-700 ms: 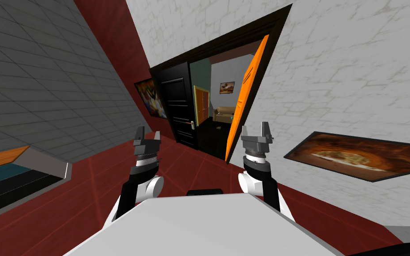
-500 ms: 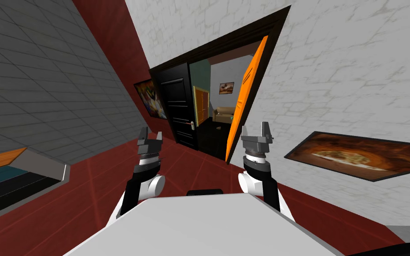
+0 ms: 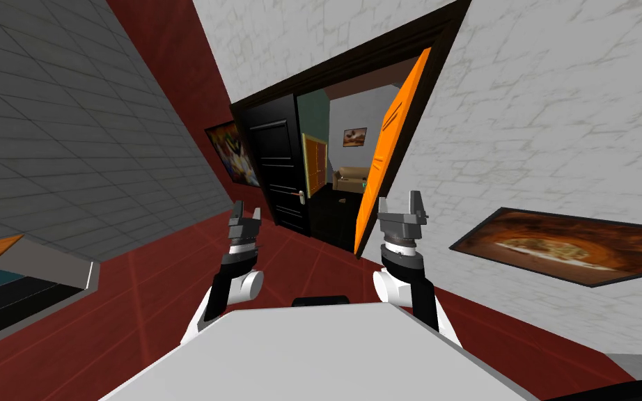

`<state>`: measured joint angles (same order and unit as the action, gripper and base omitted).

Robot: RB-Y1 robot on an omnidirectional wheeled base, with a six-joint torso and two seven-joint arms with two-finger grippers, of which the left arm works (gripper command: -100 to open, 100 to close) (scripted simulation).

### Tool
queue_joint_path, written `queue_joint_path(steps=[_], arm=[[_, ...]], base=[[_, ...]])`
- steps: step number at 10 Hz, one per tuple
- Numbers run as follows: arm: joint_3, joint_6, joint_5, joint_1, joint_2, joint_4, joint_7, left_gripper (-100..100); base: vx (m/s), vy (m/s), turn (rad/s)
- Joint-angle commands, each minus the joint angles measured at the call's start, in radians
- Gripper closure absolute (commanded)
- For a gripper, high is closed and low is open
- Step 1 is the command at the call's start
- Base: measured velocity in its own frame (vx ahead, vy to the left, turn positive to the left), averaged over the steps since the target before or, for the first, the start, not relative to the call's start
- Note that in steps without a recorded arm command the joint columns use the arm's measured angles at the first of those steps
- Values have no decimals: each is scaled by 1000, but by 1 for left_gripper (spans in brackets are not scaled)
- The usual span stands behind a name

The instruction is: Push the door open

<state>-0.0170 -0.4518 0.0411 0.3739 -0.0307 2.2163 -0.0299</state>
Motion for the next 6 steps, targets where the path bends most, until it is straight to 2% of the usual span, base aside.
queue_joint_path(steps=[1, 6], arm=[[-2, -4, -3, -22, -7, -42, 9, -100], [0, -10, -21, -106, -22, -188, 31, -100]], base=[[61, 55, -29], [81, 67, -33]])
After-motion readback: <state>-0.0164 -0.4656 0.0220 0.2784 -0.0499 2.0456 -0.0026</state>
